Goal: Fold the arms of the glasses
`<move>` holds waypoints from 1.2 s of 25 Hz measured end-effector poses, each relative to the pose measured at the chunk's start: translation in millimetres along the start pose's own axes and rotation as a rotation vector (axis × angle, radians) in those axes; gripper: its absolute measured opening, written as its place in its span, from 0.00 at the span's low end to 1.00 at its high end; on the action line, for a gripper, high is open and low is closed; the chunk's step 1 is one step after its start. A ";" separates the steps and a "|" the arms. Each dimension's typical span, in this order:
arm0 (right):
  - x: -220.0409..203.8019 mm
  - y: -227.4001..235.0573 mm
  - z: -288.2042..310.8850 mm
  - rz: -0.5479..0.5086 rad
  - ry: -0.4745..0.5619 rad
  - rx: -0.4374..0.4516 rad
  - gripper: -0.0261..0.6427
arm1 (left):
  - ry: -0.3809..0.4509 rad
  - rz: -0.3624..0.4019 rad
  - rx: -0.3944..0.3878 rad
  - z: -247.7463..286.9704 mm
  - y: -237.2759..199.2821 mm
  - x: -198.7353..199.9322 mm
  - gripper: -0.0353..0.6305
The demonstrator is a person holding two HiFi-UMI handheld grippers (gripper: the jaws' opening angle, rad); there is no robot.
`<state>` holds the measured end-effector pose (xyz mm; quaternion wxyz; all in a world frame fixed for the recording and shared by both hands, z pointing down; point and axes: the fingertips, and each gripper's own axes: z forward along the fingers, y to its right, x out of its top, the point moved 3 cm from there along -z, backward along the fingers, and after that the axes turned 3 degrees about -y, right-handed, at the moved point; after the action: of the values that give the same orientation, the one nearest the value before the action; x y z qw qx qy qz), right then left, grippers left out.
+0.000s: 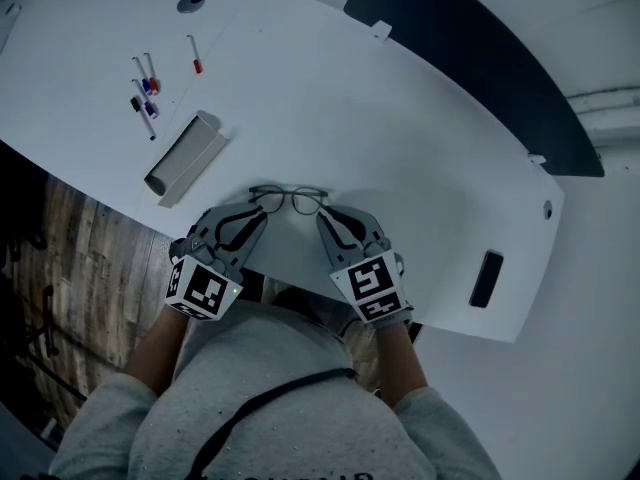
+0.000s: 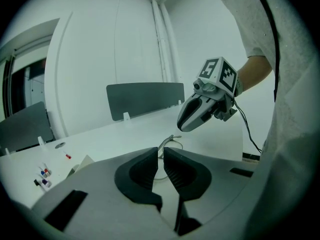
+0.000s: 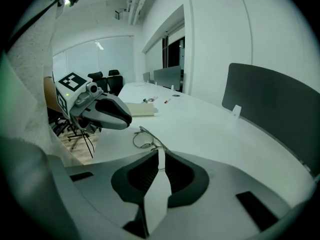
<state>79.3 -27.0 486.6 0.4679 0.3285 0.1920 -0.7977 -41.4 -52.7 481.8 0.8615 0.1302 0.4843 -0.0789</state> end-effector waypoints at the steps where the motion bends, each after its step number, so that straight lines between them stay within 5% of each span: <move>1: 0.7 -2.2 -2.6 -0.006 0.008 0.001 0.11 | 0.003 -0.001 0.005 -1.9 1.8 1.5 0.12; 12: 12.1 -42.2 -38.1 -0.074 0.088 0.078 0.07 | 0.054 -0.086 0.073 -32.9 30.7 23.3 0.08; 21: -0.3 -78.1 -72.2 -0.043 0.174 0.157 0.07 | 0.112 -0.216 0.122 -58.0 67.6 31.9 0.08; 30: -31.3 -103.3 -119.6 0.006 0.268 0.192 0.07 | 0.137 -0.245 0.183 -75.3 124.1 38.9 0.08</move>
<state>41.2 116.3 423.5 0.4069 0.4755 0.1745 -0.7602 -50.0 87.9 429.5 0.7948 0.1530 0.5452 -0.2181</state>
